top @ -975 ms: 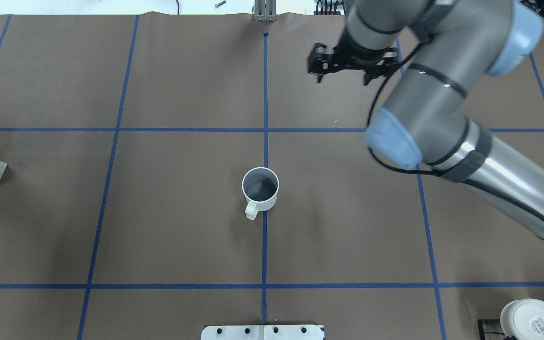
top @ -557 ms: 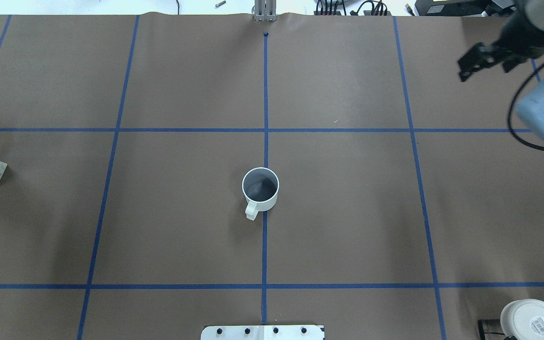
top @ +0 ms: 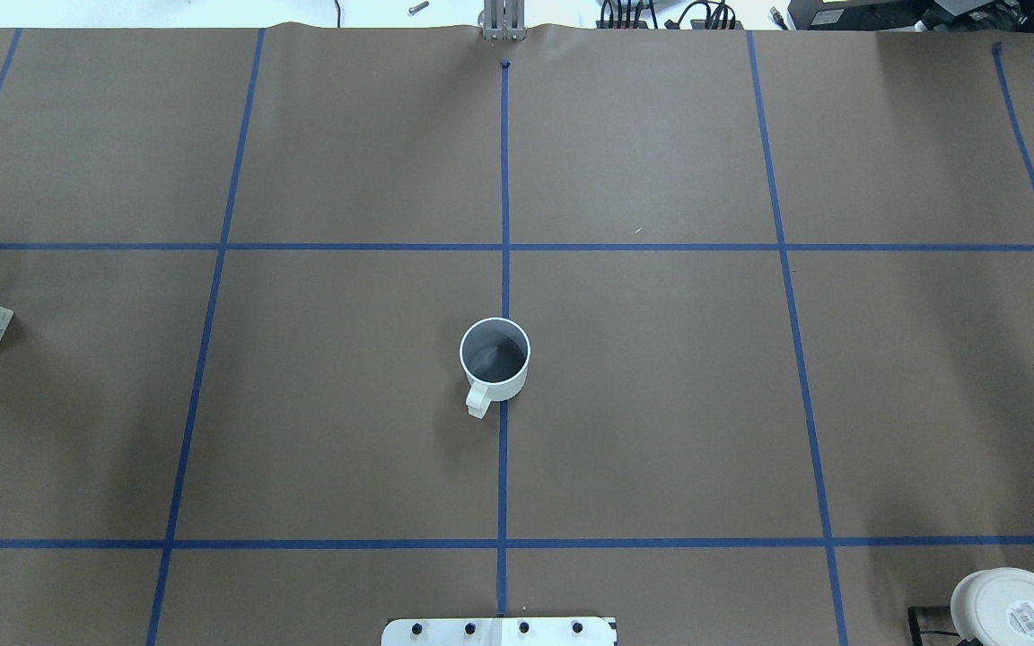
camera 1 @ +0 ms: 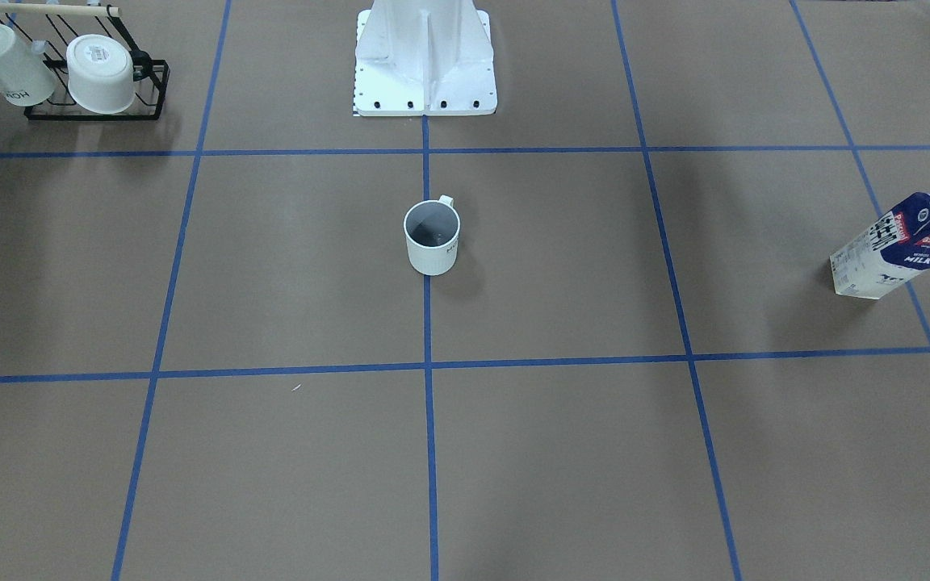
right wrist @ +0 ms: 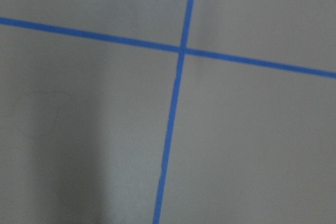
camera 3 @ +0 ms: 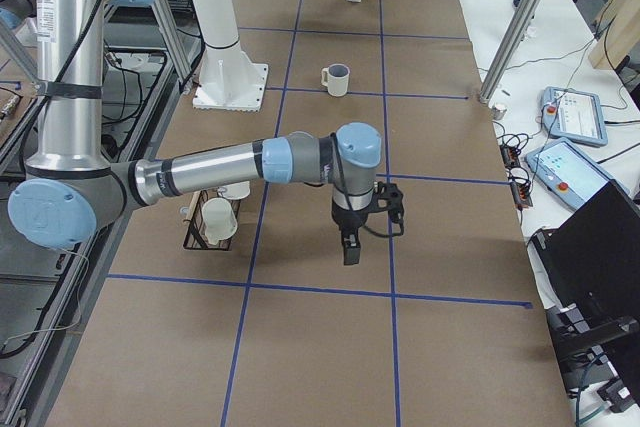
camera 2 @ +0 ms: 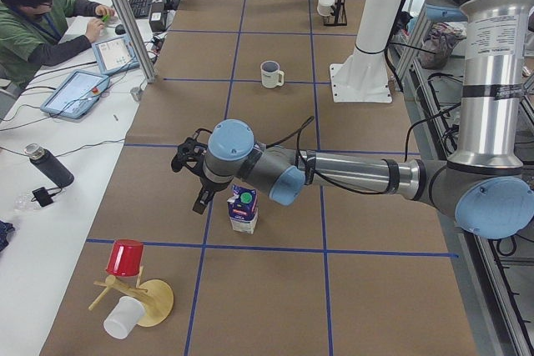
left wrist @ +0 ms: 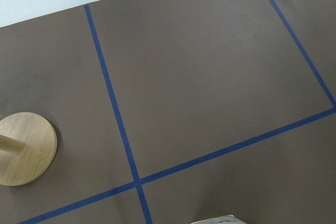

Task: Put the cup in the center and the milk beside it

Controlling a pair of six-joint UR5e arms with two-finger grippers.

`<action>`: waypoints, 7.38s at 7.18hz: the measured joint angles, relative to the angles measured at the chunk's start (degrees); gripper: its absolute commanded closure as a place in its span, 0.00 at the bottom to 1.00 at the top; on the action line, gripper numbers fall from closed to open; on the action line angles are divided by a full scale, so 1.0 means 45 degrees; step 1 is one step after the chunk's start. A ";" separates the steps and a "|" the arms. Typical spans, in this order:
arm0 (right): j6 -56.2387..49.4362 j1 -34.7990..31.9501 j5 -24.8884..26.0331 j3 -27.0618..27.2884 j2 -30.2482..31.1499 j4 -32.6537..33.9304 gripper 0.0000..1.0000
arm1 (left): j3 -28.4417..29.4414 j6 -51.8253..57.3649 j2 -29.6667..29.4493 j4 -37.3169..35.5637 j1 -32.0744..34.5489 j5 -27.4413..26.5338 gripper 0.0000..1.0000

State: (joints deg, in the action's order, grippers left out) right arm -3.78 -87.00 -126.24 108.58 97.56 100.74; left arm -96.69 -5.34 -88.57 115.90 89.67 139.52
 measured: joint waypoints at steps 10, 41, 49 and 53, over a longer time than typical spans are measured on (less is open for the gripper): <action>-0.0044 -0.0167 -0.0112 -0.0025 0.0703 0.0014 0.00 | -0.0508 -0.2157 0.1545 0.0888 -0.2614 -0.0984 0.01; 0.0020 -0.0121 -0.0108 -0.0183 0.0683 0.0015 0.00 | -0.3033 -1.5008 -0.9046 -0.8483 -1.2786 -0.6950 0.78; 0.0021 -0.0101 -0.0110 -0.0165 0.0648 0.0014 0.00 | -0.3459 -1.4902 -0.9057 -0.8495 -1.2492 -0.7136 0.02; -0.0015 -0.0101 -0.0094 -0.0239 0.0663 -0.0002 0.00 | -0.4361 -1.0865 -0.7312 -0.8658 -1.0588 -0.6360 0.02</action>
State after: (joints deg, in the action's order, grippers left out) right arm -3.85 -87.45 -126.66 107.50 100.54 100.74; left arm -116.31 -54.23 -121.48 76.94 42.03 110.90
